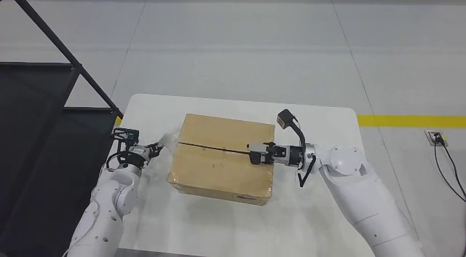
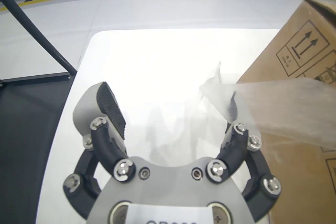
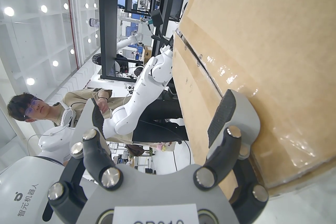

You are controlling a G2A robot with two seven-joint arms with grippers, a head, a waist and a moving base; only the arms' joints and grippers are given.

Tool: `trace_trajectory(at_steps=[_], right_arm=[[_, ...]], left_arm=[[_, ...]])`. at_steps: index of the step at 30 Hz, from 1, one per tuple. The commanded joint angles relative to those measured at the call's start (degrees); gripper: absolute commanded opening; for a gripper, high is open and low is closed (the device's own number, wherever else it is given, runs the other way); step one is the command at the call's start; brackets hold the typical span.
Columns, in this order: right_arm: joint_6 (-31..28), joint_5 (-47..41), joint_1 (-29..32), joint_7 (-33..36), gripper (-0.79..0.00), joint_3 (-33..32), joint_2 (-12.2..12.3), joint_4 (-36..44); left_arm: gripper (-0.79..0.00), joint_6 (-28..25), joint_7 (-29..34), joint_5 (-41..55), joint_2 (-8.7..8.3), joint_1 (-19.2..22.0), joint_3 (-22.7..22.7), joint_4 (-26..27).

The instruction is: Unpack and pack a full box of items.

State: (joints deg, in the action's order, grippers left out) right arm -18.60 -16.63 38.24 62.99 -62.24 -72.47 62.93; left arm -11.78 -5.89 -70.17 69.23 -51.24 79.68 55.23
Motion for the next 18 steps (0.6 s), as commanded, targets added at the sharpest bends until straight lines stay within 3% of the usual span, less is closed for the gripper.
trace_trajectory(at_steps=[1,9,18], right_arm=[[0.1,0.1,0.1,0.0,0.0,-0.1,0.1,0.2],[0.3,0.4,1.5,-1.0,0.0,-1.0,0.6,1.9],[-0.6,0.2,2.3,-4.2,0.0,-1.2,0.6,3.1]], left_arm=[[0.0,0.5,0.1,0.0,0.28,1.0,-0.9,-1.3],[0.0,4.3,-1.6,2.6,1.41,3.7,-2.4,-4.6],[0.0,4.8,-4.3,6.9,1.45,1.3,-0.3,0.4]])
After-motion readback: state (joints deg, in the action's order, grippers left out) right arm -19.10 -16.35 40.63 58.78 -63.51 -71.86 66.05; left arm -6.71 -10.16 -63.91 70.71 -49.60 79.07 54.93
